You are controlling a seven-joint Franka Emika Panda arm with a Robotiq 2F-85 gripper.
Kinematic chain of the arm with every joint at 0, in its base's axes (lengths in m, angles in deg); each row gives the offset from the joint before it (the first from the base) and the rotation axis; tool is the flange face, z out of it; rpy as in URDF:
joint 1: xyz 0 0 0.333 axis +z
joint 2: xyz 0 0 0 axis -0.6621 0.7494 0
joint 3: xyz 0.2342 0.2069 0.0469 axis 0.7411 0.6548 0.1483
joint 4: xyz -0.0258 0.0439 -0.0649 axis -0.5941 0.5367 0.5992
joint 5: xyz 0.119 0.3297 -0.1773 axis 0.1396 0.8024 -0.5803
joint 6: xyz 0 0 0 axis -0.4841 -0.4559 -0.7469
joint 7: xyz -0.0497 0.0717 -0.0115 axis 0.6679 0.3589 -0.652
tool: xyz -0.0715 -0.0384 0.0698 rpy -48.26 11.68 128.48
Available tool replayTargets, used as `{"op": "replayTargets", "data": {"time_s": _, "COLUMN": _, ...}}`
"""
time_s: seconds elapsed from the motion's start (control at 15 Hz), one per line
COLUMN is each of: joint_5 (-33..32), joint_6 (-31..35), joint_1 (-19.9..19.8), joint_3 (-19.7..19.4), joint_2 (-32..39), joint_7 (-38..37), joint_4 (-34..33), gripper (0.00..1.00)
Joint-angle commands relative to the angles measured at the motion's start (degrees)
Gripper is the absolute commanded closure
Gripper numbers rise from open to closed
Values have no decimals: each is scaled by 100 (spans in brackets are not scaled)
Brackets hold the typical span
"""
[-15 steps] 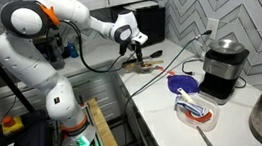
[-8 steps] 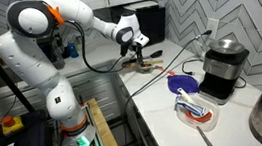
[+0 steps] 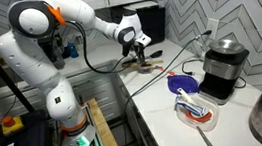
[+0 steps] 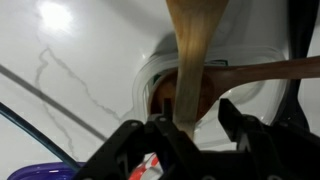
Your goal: Put the wooden spatula on top of the silver bowl.
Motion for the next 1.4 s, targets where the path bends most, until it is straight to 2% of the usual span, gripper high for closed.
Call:
{"op": "replayTargets", "data": {"time_s": 0.0, "joint_5": -138, "joint_6": -97, "joint_1": 48, "joint_3": -40, "joint_2": 124, "joint_7": -177, "joint_4": -5, "gripper": 46}}
{"op": "replayTargets", "data": {"time_s": 0.13, "joint_5": -322, "joint_6": -102, "joint_1": 32, "joint_3": -26, "joint_2": 176, "joint_7": -286, "joint_4": -1, "gripper": 47}}
{"op": "replayTargets", "data": {"time_s": 0.2, "joint_5": -364, "joint_6": -105, "joint_1": 37, "joint_3": -34, "joint_2": 182, "joint_7": -323, "joint_4": -9, "gripper": 65}}
{"op": "replayTargets", "data": {"time_s": 0.33, "joint_5": -201, "joint_6": -124, "joint_1": 92, "joint_3": -82, "joint_2": 63, "joint_7": -207, "joint_4": -39, "gripper": 76}}
{"op": "replayTargets", "data": {"time_s": 0.53, "joint_5": 325, "joint_6": -213, "joint_1": 169, "joint_3": -160, "joint_2": -214, "joint_7": 32, "joint_4": -185, "gripper": 98}}
{"op": "replayTargets", "data": {"time_s": 0.6, "joint_5": 530, "joint_6": -183, "joint_1": 175, "joint_3": -197, "joint_2": -320, "joint_7": 39, "joint_4": -254, "gripper": 94}}
{"op": "replayTargets", "data": {"time_s": 0.73, "joint_5": 1023, "joint_6": -71, "joint_1": 156, "joint_3": -325, "joint_2": -600, "joint_7": 30, "joint_4": -446, "gripper": 94}}
{"op": "replayTargets", "data": {"time_s": 0.93, "joint_5": 649, "joint_6": 123, "joint_1": -270, "joint_3": -487, "joint_2": -765, "joint_7": -408, "joint_4": -857, "gripper": 94}}
{"op": "replayTargets", "data": {"time_s": 1.0, "joint_5": 735, "joint_6": 8, "joint_1": -94, "joint_3": -386, "joint_2": -605, "joint_7": -221, "joint_4": -811, "gripper": 75}}
{"op": "replayTargets", "data": {"time_s": 1.13, "joint_5": 727, "joint_6": 17, "joint_1": -259, "joint_3": -504, "joint_2": -737, "joint_7": -232, "joint_4": -951, "gripper": 75}}
{"op": "replayTargets", "data": {"time_s": 1.2, "joint_5": 727, "joint_6": 17, "joint_1": -288, "joint_3": -519, "joint_2": -755, "joint_7": -233, "joint_4": -955, "gripper": 94}}
{"op": "replayTargets", "data": {"time_s": 1.33, "joint_5": 654, "joint_6": 349, "joint_1": -489, "joint_3": -424, "joint_2": -402, "joint_7": -1022, "joint_4": -1360, "gripper": 94}}
